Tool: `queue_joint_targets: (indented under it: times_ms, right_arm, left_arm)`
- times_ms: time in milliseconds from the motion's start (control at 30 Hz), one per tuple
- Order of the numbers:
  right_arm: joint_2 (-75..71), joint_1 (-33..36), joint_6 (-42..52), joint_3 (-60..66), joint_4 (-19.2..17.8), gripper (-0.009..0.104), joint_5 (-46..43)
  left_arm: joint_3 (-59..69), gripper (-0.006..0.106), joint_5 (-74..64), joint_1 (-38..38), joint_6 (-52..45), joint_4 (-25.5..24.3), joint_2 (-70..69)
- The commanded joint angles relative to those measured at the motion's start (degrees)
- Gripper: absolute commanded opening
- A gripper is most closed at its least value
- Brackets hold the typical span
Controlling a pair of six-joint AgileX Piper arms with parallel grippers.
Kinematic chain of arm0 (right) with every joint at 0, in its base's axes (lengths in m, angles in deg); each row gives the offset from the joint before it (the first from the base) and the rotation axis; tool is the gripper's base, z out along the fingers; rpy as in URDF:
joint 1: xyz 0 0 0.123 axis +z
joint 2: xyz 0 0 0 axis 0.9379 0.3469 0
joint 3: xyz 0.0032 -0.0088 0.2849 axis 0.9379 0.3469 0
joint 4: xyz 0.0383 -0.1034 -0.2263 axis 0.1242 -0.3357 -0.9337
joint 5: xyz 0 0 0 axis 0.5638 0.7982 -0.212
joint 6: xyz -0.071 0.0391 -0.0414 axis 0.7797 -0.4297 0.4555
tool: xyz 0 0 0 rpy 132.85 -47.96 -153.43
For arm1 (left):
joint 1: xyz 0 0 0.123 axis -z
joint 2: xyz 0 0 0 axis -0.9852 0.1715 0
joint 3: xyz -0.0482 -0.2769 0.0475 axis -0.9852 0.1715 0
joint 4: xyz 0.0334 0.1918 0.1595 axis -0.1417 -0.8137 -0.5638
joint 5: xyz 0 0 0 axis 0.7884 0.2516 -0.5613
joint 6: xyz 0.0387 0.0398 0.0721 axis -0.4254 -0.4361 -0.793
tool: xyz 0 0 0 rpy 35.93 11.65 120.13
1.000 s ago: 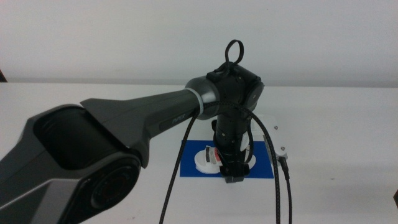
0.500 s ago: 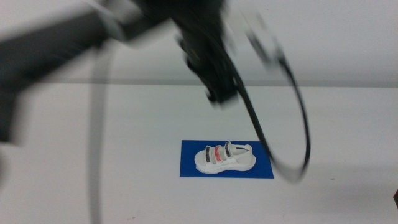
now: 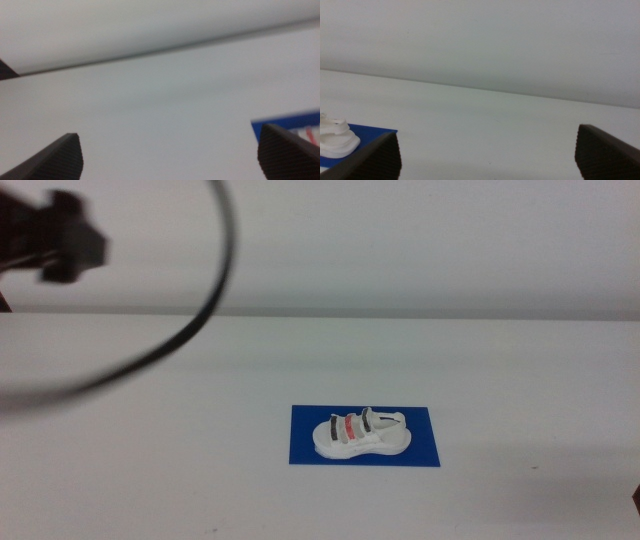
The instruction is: Use one arm to grab the shoe from the table and place it on the mat.
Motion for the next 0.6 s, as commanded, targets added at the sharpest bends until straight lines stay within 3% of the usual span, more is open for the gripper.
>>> queue_joint_targets:
  times_ms: [0, 233, 567]
  right_arm:
    - [-2.16, -0.02, 0.01, 2.44, -0.2, 0.093, -0.28]
    - [-2.16, -0.02, 0.01, 2.44, -0.2, 0.093, -0.28]
    - [-2.16, -0.02, 0.01, 2.44, -0.2, 0.093, -0.28]
  left_arm:
    - [7.86, 0.094, 9.56, -2.03, 3.09, 0.83, -7.27]
    - [26.54, 0.094, 27.52, -4.03, 4.99, 0.98, -24.4]
    - [47.37, 0.094, 43.81, -6.0, 8.67, -0.05, -36.18]
